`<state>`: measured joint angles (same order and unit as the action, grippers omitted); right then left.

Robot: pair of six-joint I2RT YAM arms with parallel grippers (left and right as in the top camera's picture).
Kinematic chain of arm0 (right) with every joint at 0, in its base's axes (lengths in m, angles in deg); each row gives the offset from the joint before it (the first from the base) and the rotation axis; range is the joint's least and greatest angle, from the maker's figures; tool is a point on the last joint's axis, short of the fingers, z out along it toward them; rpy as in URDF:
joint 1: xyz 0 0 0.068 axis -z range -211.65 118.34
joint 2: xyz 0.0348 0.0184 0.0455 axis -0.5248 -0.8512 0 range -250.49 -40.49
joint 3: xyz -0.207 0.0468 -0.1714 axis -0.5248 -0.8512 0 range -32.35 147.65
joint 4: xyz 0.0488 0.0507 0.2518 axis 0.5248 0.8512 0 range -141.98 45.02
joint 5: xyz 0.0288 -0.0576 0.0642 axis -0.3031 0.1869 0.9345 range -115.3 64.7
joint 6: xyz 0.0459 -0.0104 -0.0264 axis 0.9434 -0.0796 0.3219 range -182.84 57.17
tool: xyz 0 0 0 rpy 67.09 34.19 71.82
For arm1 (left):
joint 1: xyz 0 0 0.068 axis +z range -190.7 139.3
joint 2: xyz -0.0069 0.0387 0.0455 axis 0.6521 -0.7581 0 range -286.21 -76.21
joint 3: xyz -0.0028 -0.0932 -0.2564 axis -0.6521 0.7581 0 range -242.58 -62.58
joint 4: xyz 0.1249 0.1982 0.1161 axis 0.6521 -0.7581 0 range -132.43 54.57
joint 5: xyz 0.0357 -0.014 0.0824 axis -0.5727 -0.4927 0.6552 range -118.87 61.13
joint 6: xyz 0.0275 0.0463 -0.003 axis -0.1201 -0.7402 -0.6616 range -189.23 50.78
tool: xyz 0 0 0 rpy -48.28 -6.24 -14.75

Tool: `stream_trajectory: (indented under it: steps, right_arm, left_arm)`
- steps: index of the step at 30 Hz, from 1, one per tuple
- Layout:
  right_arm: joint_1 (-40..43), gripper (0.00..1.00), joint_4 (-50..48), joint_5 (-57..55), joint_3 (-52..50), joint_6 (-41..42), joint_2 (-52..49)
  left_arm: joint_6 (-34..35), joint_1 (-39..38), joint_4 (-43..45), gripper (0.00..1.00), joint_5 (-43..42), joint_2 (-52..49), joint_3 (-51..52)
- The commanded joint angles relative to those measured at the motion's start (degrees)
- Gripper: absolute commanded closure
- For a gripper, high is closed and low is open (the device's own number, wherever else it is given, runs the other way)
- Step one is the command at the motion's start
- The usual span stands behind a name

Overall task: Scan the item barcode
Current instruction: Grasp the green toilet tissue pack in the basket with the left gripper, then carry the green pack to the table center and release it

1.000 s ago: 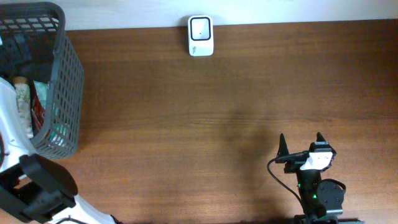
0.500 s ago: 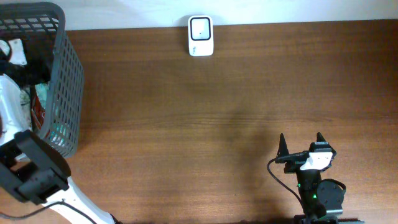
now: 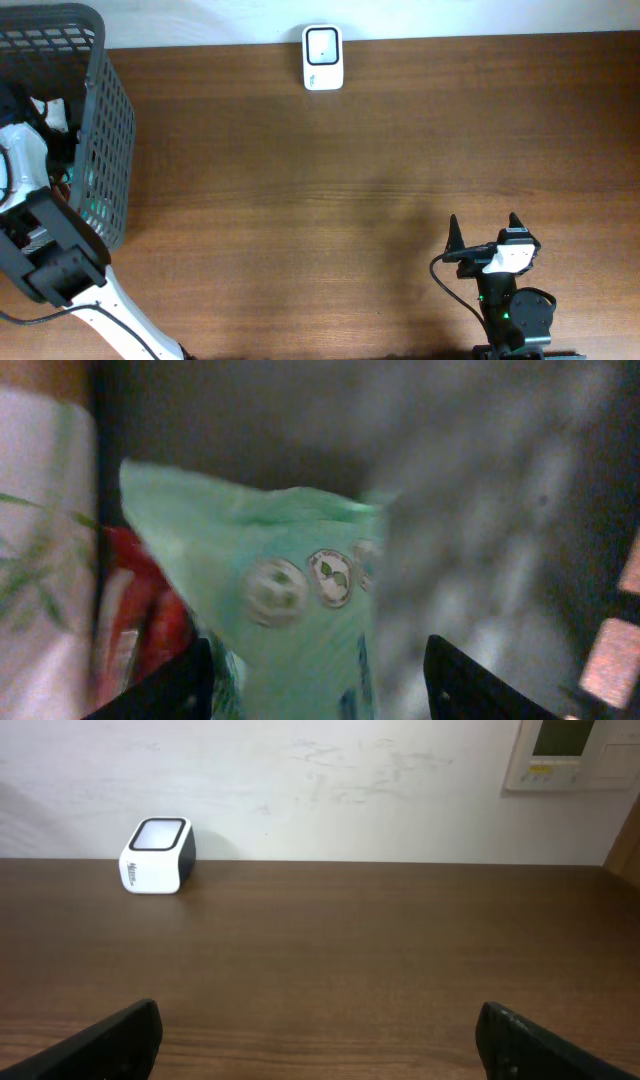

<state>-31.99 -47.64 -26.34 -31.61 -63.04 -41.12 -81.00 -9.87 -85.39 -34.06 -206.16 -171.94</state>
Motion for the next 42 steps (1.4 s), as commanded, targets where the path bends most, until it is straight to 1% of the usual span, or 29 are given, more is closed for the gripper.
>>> stream_trajectory:
  steps: [1, 2, 3, 5, 6, 8, 9, 10, 13, 17, 18, 20, 21, 22, 23, 25, 27, 28, 31, 32, 34, 35, 37, 38, 40, 42]
  right_arm:
    - [0.3, 0.02, 0.2, -0.7, -0.4, 0.3, 0.4]
    - [0.3, 0.02, 0.2, -0.7, -0.4, 0.2, 0.4]
    - [0.3, 0.01, 0.2, -0.7, -0.4, 0.3, 0.4]
    - [0.3, 0.01, 0.2, -0.7, -0.4, 0.3, 0.4]
    - [0.3, 0.01, 0.2, -0.7, -0.4, 0.3, 0.4]
    - [0.3, 0.02, 0.2, -0.7, -0.4, 0.3, 0.4]
    - [0.3, 0.02, 0.2, -0.7, -0.4, 0.3, 0.4]
    - [0.3, 0.02, 0.2, -0.7, -0.4, 0.3, 0.4]
    - [0.3, 0.01, 0.2, -0.7, -0.4, 0.3, 0.4]
    - [0.3, 0.02, 0.2, -0.7, -0.4, 0.3, 0.4]
    - [0.3, 0.01, 0.2, -0.7, -0.4, 0.2, 0.4]
    - [0.3, 0.01, 0.2, -0.7, -0.4, 0.3, 0.4]
    - [0.3, 0.01, 0.2, -0.7, -0.4, 0.3, 0.4]
    - [0.3, 0.01, 0.2, -0.7, -0.4, 0.2, 0.4]
    - [0.3, 0.02, 0.2, -0.7, -0.4, 0.3, 0.4]
    - [0.3, 0.01, 0.2, -0.7, -0.4, 0.3, 0.4]
    - [0.3, 0.02, 0.2, -0.7, -0.4, 0.3, 0.4]
    - [0.3, 0.01, 0.2, -0.7, -0.4, 0.3, 0.4]
    - [0.3, 0.01, 0.2, -0.7, -0.4, 0.3, 0.4]
    - [0.3, 0.01, 0.2, -0.7, -0.4, 0.3, 0.4]
    - [0.3, 0.02, 0.2, -0.7, -0.4, 0.3, 0.4]
    - [0.3, 0.01, 0.2, -0.7, -0.4, 0.2, 0.4]
    - [0.3, 0.01, 0.2, -0.7, -0.4, 0.3, 0.4]
    - [0.3, 0.01, 0.2, -0.7, -0.4, 0.3, 0.4]
    - [0.3, 0.02, 0.2, -0.7, -0.4, 0.3, 0.4]
    - [0.3, 0.01, 0.2, -0.7, -0.4, 0.3, 0.4]
  left_arm:
    - [0.5, 0.3, -0.3, 0.5, -1.2, -1.2, -0.3]
    - [0.5, 0.3, -0.3, 0.63, -1.2, -1.2, -0.3]
    - [0.5, 0.3, -0.3, 0.73, -1.2, -1.2, -0.3]
    - [0.6, 0.4, -0.3, 0.81, -1.2, -1.0, -1.0]
    - [1.0, 0.4, -0.5, 0.82, -1.2, -0.7, -2.0]
    - [5.0, 0.4, -1.4, 0.85, -1.9, 0.6, -6.1]
    - [5.9, 0.4, -1.7, 0.91, -2.7, 1.1, -7.6]
    - [7.3, 0.4, -2.4, 1.0, -3.6, 2.0, -9.8]
    - [8.0, 0.4, -2.8, 1.0, -6.5, 7.2, -16.4]
    - [9.9, 0.4, -2.6, 1.0, -6.4, 13.9, -22.6]
    - [11.8, 0.4, -2.6, 1.0, -6.4, 15.7, -23.8]
    - [18.9, 0.4, -2.6, 1.0, -7.0, 19.6, -25.4]
    - [23.2, 0.3, -2.5, 1.0, -9.5, 21.7, -25.5]
    - [27.0, 0.3, -2.3, 1.0, -13.9, 23.4, -25.5]
    - [30.4, 0.3, -1.9, 1.0, -20.6, 24.9, -25.5]
    - [34.5, -1.3, 1.3, 1.0, -39.2, 26.3, -25.5]
    - [35.1, -4.8, 3.7, 1.0, -48.3, 26.2, -25.5]
    - [35.1, -7.0, 3.6, 1.0, -48.7, 26.2, -25.5]
    - [35.1, -15.8, 0.0, 1.0, -47.1, 26.0, -25.5]
    - [34.4, -19.6, -2.8, 1.0, -43.5, 25.8, -25.5]
    - [34.1, -25.4, -7.8, 1.0, -33.7, 25.8, -24.8]
    - [34.1, -29.8, -10.3, 1.0, -25.3, 25.8, -23.9]
    - [35.3, -35.8, -11.5, 1.0, -15.8, 25.7, -21.3]
    - [36.2, -38.3, -11.5, 1.0, -12.3, 25.7, -19.7]
    - [41.9, -45.7, -11.4, 1.0, -0.8, 25.5, -12.7]
    - [46.3, -49.8, -10.8, 1.0, 4.2, 25.0, -7.3]
